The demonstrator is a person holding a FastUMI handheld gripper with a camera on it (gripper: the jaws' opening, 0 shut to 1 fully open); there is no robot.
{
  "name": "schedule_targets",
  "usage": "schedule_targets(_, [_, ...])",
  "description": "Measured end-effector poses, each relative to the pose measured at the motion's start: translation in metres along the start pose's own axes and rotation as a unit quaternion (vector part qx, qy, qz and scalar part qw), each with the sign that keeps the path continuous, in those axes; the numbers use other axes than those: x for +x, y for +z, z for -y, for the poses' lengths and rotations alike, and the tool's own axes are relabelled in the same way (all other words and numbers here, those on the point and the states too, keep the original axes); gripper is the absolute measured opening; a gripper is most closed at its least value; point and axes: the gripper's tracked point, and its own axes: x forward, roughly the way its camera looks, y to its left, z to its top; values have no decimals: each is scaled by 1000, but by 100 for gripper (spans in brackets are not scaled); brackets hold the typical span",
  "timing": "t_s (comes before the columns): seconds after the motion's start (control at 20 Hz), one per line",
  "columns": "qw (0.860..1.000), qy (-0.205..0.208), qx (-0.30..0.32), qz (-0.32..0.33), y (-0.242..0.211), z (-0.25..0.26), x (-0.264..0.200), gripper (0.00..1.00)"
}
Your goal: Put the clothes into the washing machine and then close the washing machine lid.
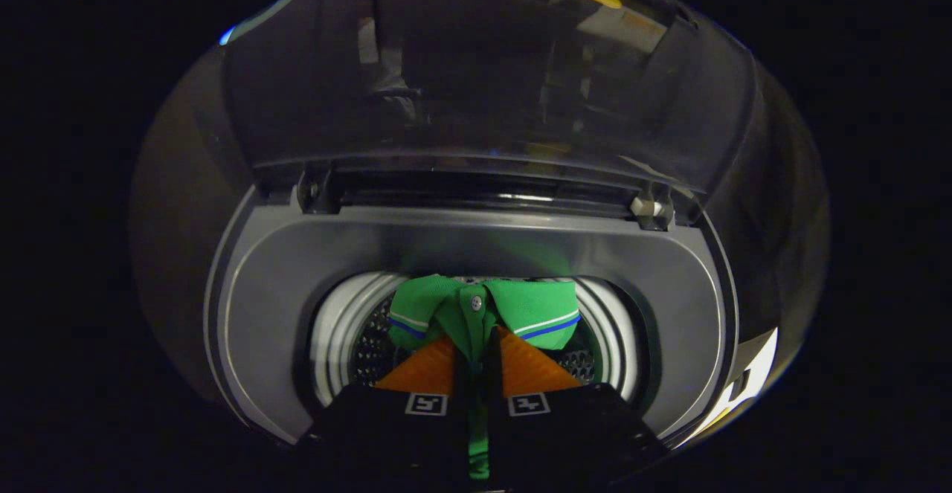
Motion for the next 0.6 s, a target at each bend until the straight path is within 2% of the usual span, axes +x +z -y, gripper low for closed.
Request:
schedule_targets(0.15, [1000, 17, 22, -3, 0, -10, 3, 18])
schedule_targets(0.3, [1000, -2, 19, -13, -4, 3, 8, 98])
schedule_targets(0.6, [999, -10, 38, 10, 8, 16, -3, 99])
